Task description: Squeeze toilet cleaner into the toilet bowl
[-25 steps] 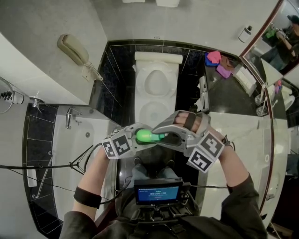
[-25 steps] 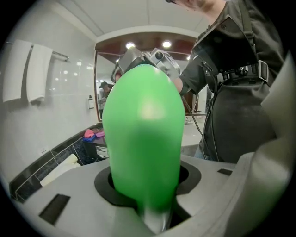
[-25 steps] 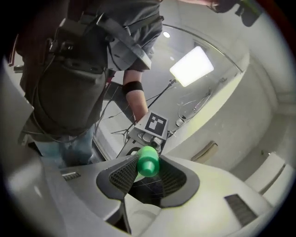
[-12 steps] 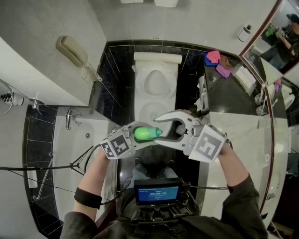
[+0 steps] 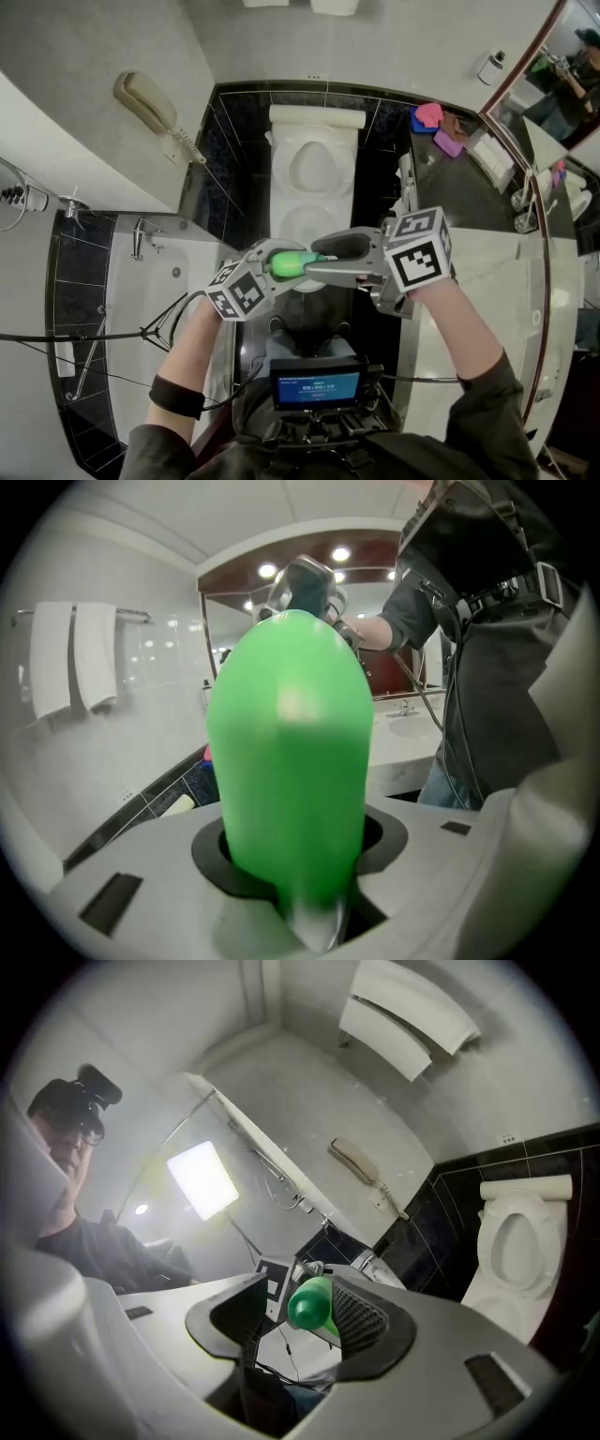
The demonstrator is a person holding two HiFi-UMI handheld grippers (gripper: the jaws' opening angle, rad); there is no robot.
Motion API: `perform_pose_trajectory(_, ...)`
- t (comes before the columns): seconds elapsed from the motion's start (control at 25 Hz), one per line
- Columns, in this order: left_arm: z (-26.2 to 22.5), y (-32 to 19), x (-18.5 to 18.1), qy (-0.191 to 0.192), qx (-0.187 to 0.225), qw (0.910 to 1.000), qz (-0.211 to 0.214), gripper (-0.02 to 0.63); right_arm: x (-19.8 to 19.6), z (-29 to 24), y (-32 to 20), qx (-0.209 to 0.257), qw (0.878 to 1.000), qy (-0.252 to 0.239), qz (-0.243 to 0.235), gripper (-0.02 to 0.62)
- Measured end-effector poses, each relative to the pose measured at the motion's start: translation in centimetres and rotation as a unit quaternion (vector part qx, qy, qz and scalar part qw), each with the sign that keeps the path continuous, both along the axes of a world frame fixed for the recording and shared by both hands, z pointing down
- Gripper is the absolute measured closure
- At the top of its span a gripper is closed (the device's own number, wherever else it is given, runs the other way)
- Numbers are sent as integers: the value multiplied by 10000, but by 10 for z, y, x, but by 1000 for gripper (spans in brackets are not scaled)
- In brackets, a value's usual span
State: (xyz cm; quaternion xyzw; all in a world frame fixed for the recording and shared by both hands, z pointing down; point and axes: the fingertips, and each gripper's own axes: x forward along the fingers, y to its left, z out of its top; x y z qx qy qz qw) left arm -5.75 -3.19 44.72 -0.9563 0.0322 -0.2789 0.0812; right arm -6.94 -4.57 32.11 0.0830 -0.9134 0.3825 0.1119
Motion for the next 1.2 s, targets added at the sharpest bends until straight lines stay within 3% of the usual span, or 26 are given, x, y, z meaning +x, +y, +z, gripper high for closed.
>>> perform_pose_trajectory(0.24, -1, 0, -1, 11, -110, 9999, -57, 425, -5, 11, 5, 303, 9990, 307, -150, 457)
perform_pose_trajectory(0.4, -1, 3, -3, 15, -251, 9997, 13, 425, -7, 9, 7, 1344, 9893, 458, -348, 458)
perform_pose_trajectory(0.44, -1, 5, -3, 15, -293, 9996, 50, 425, -8, 9, 9, 1788, 9811, 552, -494, 457)
perform_pose_trajectory(0.52, 0, 9, -3, 4, -353, 9993, 137, 425, -8, 7, 18, 2725, 9537, 892, -904, 457)
perform_pose_trajectory(0.64, 1, 15, -1, -1, -419, 9988, 247, 425, -8, 4, 30, 3970, 8945, 1415, -1493, 454)
perform_pose_trajectory(0.72, 2, 18, 0, -3, -456, 9985, 292, 425, -8, 7, 36, 4707, 8524, 1508, -1705, 453)
perform_pose_trajectory(0.8, 2, 21, 0, -12, -487, 9983, 323, 425, -7, 12, 41, 5197, 8219, 1479, -1805, 453)
perform_pose_trajectory(1.04, 1, 26, 0, -23, -541, 9978, 380, 425, -7, 16, 43, 5954, 7620, 1764, -1836, 427)
perform_pose_trajectory(1.2, 1, 27, 0, 6, -560, 9977, 370, 425, -6, 19, 43, 6013, 7551, 1880, -1814, 407)
